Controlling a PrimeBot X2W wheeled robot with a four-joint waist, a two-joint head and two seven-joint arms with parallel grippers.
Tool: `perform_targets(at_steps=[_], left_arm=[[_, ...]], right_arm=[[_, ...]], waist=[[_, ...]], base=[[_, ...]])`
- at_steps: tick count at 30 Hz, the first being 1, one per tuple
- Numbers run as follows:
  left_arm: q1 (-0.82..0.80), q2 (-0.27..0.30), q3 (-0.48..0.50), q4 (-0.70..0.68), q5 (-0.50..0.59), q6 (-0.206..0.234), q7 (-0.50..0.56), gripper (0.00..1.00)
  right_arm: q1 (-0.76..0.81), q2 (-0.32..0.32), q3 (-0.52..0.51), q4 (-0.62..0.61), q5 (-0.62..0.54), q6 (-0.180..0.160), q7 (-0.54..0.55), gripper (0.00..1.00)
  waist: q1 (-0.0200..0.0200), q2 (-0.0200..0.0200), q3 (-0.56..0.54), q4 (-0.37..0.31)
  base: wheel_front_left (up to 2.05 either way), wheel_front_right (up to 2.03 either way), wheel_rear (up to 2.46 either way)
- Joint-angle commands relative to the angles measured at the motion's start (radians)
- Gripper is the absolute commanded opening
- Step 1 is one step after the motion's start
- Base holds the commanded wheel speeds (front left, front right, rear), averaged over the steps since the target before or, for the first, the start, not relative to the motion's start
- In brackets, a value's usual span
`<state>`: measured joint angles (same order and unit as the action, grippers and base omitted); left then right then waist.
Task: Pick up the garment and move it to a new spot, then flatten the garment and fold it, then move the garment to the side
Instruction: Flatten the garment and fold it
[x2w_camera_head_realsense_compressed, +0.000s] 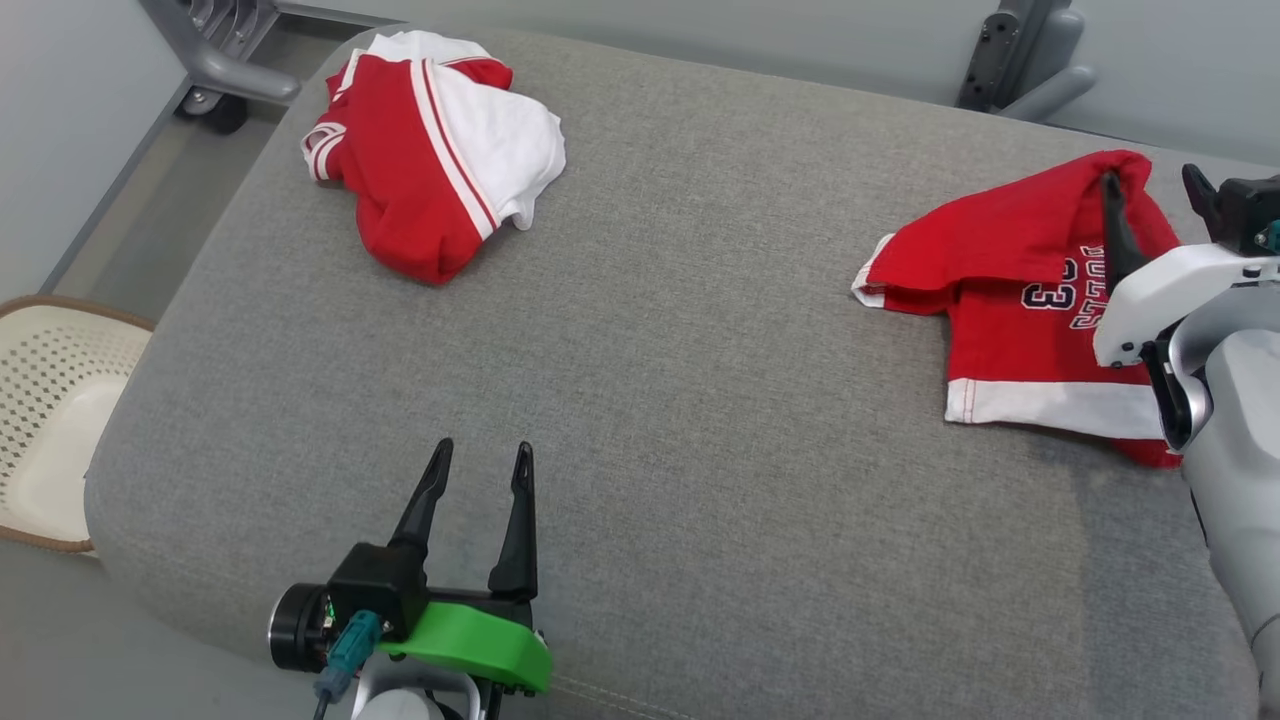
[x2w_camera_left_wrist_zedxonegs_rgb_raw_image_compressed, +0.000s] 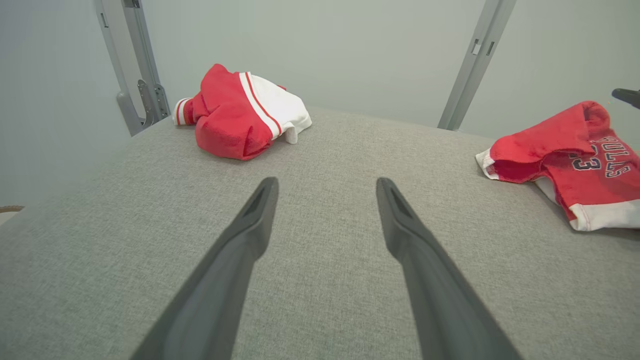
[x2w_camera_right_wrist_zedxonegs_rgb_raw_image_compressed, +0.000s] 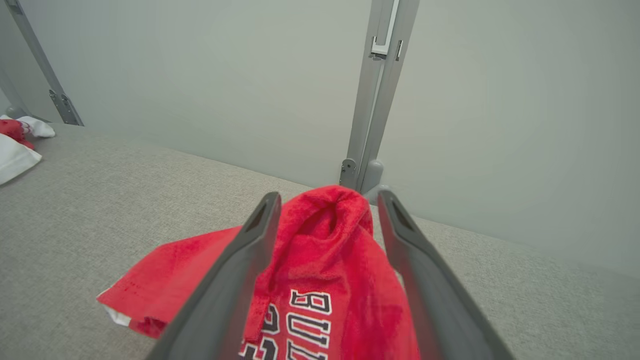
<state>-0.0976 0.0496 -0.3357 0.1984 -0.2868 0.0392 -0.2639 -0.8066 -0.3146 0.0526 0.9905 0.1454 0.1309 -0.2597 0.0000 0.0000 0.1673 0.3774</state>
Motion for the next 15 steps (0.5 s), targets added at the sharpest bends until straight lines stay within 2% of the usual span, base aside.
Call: perform_targets(at_steps=[1, 6, 10, 15], left_arm=[[0.001, 0.002, 0.003, -0.001, 0.013, 0.001, -0.001, 1.00], [0.013, 0.002, 0.008, 0.003, 0.019, -0.004, -0.001, 1.00], [0.023, 0.002, 0.008, 0.012, 0.032, -0.012, -0.001, 1.00], [0.023, 0.002, 0.004, 0.019, 0.038, -0.021, -0.001, 1.00]], right_arm=[[0.018, 0.000, -0.003, -0.019, -0.008, 0.000, -0.006, 1.00], [0.123, 0.028, 0.026, -0.160, -0.011, 0.000, -0.006, 1.00], [0.266, 0.053, 0.136, -0.253, 0.020, 0.000, -0.006, 1.00], [0.341, 0.062, 0.245, -0.235, 0.053, 0.000, -0.006, 1.00]], waist=[[0.0000, 0.0000, -0.012, -0.020], [0.0000, 0.0000, -0.038, -0.074], [0.0000, 0.0000, -0.062, -0.107], [0.0000, 0.0000, -0.071, -0.107]], base=[[0.00, 0.00, 0.00], [0.00, 0.00, 0.00], [0.00, 0.00, 0.00], [0.00, 0.00, 0.00]])
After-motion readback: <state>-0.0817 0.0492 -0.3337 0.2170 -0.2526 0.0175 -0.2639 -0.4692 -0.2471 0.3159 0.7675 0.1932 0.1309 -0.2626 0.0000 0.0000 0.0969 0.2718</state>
